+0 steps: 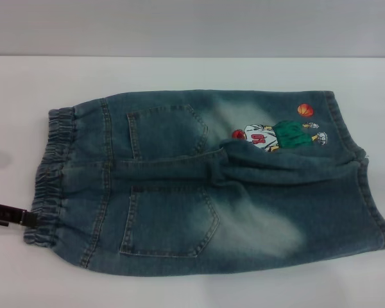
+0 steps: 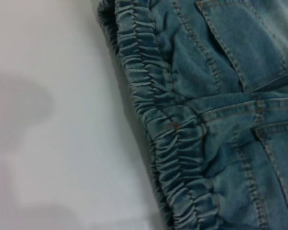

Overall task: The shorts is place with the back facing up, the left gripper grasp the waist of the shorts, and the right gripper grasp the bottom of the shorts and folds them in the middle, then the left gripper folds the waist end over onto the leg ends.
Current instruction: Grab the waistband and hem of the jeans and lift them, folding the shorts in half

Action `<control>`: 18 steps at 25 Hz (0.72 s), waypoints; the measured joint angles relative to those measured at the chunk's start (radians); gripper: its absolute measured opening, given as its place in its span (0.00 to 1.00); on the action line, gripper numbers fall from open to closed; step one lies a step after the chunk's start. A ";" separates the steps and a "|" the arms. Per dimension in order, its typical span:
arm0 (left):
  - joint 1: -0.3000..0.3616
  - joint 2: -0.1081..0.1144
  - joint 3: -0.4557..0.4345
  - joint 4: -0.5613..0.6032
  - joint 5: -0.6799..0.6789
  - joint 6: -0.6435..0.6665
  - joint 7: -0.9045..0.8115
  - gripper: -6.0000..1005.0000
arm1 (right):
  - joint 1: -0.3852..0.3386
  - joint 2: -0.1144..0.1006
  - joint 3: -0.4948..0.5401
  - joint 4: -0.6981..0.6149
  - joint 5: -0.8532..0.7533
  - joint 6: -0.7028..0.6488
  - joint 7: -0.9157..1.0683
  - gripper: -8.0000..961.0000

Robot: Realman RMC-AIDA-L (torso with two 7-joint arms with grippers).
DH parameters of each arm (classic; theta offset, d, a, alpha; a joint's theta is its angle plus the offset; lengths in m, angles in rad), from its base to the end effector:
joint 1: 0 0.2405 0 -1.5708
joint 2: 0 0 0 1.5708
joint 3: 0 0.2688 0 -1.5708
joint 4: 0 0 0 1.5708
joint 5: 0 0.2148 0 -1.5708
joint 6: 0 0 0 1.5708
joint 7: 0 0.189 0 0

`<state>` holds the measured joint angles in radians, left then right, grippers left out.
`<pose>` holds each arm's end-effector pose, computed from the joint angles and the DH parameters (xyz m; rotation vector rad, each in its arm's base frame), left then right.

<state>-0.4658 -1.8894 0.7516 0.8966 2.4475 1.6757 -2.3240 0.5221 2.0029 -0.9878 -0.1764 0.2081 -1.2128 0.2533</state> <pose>-0.3584 0.3260 0.0480 -2.3240 -1.7109 0.0516 0.3789 0.4065 0.1624 -0.8864 0.5047 0.8419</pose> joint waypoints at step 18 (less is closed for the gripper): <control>-0.072 -0.001 0.003 -0.078 0.123 -0.001 0.001 0.78 | -0.004 -0.001 -0.009 -0.002 -0.008 -0.004 0.000 0.63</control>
<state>-0.5376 -1.8904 0.7547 0.8191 2.5701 1.6748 -2.3233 0.5186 2.0017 -0.9972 -0.1780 0.1998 -1.2173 0.2530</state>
